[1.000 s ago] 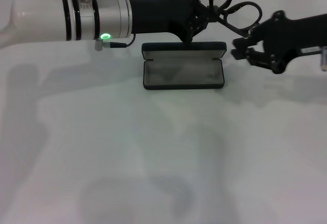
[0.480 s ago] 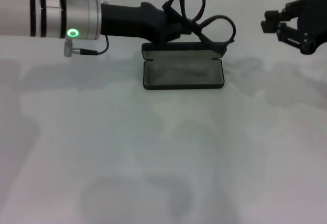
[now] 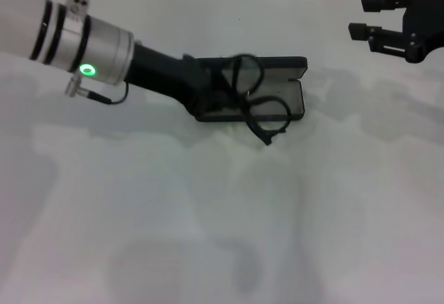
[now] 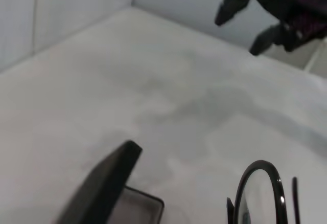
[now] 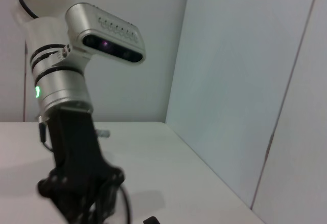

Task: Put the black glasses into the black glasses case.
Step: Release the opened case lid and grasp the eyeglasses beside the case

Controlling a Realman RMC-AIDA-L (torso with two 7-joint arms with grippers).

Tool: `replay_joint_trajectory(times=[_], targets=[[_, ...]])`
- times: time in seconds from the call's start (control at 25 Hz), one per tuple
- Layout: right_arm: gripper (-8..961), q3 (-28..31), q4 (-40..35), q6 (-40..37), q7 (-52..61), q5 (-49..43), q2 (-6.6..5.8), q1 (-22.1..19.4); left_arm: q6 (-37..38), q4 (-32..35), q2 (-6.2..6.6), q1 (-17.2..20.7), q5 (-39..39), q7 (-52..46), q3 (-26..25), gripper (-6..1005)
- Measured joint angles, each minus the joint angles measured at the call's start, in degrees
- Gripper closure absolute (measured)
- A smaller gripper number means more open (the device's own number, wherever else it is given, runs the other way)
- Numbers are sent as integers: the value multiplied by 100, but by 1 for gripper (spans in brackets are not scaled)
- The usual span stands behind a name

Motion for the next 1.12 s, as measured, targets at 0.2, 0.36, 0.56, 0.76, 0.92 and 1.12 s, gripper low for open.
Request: replay_joint_trajectory(times=[0.2,0.36,0.56,0.76,0.92,1.12], targets=[[561,-42,218,98,-18,-67,-1,70,-219,-14,-180,-111,207,-6,-1,953],[516,-82,267,126,-24,-142,-4,72,-366,-18,-286,-301,590,-32,-1,952],[508,-114,377,201,-25,-164,-8,72,-405,11,-381,-668,1309,-344,-1,950],[510,-141,531,269,-32,-196,-15,74,-360,134,-415,-1029,1792,-687,-1,948],[509,-151,650,318,-35,-265,-13,81,-358,210,-416,-1165,1949,-897,0,947],[510,-159,692,345,-37,-278,-7,84,-399,176,-410,-1217,1920,-987,0,848]])
